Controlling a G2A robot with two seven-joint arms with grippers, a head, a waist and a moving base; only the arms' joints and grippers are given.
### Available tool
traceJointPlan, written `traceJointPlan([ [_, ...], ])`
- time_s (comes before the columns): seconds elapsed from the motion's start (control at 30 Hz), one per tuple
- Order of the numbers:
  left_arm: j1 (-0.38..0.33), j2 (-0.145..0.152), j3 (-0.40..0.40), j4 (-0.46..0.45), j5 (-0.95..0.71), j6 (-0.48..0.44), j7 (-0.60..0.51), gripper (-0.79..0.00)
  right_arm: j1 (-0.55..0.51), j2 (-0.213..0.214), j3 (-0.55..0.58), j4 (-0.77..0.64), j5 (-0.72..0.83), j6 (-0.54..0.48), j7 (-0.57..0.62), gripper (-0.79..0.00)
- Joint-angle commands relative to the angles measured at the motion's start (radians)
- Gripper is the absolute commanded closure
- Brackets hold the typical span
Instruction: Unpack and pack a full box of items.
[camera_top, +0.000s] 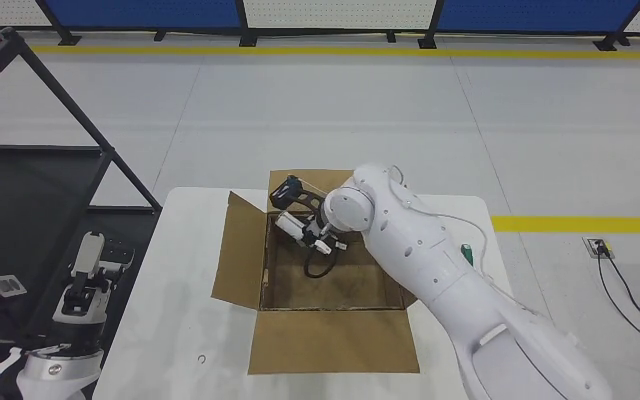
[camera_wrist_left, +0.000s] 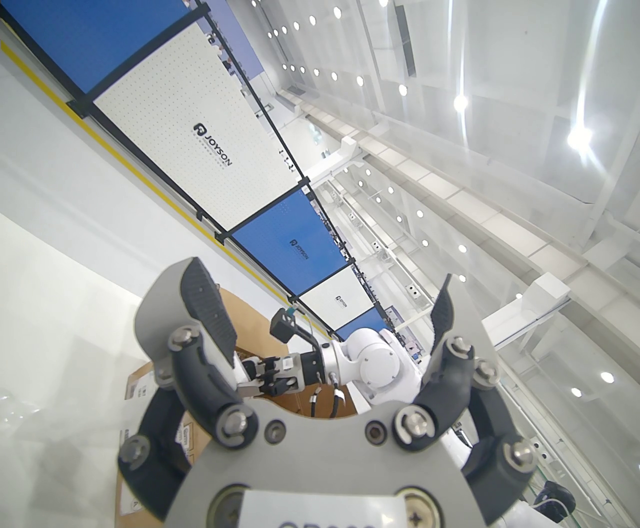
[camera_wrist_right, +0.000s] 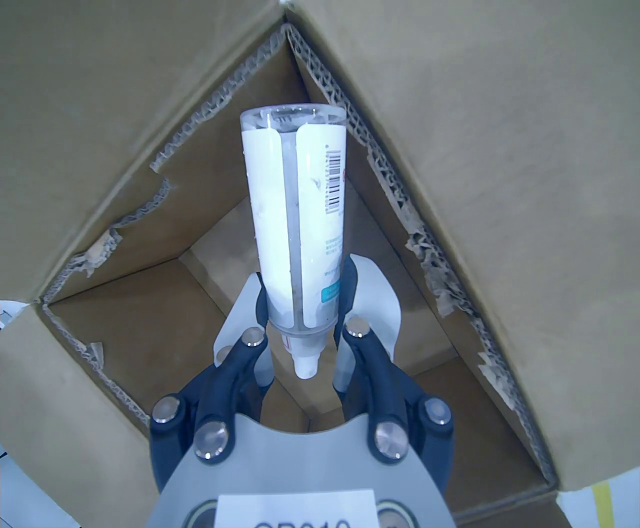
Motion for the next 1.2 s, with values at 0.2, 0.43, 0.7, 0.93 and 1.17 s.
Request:
traceJointPlan([
  [0.2, 0.000, 0.000, 0.000, 0.000, 0.000, 0.000, 0.000, -0.785, -0.263, 0.160, 0.251, -0.678, -0.204, 0.214, 0.251, 0.000],
  [0.43, 0.000, 0.000, 0.000, 0.000, 0.000, 0.000, 0.000, -0.785, -0.495, 0.225, 0.437, -1.104, -0.377, 0.327, 0.313, 0.000],
  [0.7, 0.000, 0.000, 0.000, 0.000, 0.000, 0.000, 0.000, -0.785, -0.620, 0.252, 0.607, -1.322, -0.488, 0.459, 0.312, 0.000],
  [0.93, 0.000, 0.000, 0.000, 0.000, 0.000, 0.000, 0.000, -0.785, -0.741, 0.271, 0.791, -1.433, -0.457, 0.504, 0.283, 0.000],
  [1.17, 0.000, 0.000, 0.000, 0.000, 0.000, 0.000, 0.000, -0.785, -0.837, 0.286, 0.908, -1.395, -0.456, 0.526, 0.272, 0.000],
])
